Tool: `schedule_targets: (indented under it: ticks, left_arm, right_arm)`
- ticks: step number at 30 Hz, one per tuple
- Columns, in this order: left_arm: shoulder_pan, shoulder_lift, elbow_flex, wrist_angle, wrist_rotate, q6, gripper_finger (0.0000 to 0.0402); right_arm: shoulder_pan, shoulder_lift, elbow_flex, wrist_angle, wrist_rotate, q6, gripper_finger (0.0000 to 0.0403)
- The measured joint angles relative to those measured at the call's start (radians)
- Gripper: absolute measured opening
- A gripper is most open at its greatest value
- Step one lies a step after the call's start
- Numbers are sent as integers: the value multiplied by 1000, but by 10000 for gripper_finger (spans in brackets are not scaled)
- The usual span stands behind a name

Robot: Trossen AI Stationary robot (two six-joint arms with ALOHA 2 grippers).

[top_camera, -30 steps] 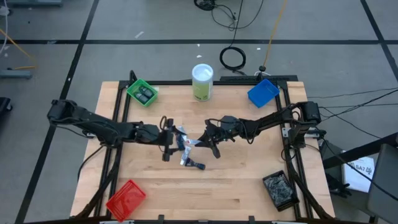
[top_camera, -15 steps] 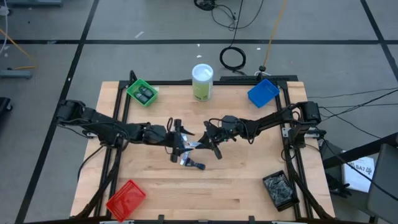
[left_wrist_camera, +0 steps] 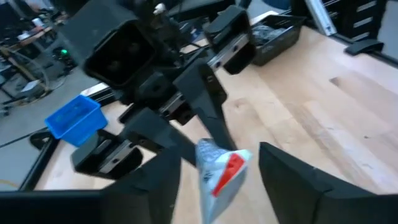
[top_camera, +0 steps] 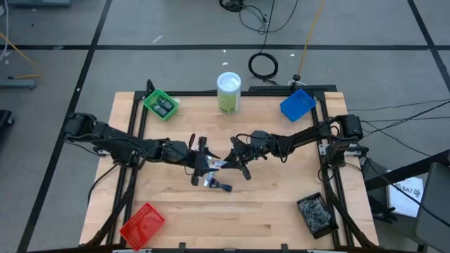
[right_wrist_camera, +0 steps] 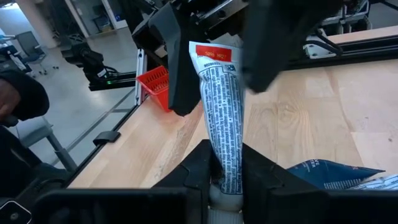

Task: Pick & Place Travel size toiletries
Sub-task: Put the right white toothpaste into the red bin

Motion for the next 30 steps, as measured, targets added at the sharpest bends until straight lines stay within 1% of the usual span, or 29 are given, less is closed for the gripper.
schedule_targets:
  ticks: [8, 14, 16, 18, 23, 27, 30]
  left_arm:
    - [2, 0, 0, -1, 4, 0, 89]
    - [15, 0, 0, -2, -5, 4, 19]
    - [15, -1, -1, -2, -11, 4, 10]
    - [13, -4, -1, -2, -21, 2, 10]
    - [8, -20, -1, -16, -59, 9, 6]
    - [6, -59, -1, -87, -83, -4, 8]
    - [-13, -108, -1, -159, -131, -8, 5]
  right_arm:
    - [0, 0, 0, 0, -1, 0, 44]
    - [-1, 0, -1, 0, -1, 10, 53]
    - [-1, 0, -1, 0, 2, 28, 66]
    - [-1, 0, -1, 0, 4, 45, 85]
    - [0, 0, 0, 5, -11, 44, 153]
    - [-2, -6, 0, -14, -22, 44, 203]
    - [-9, -40, 0, -94, -26, 36, 229]
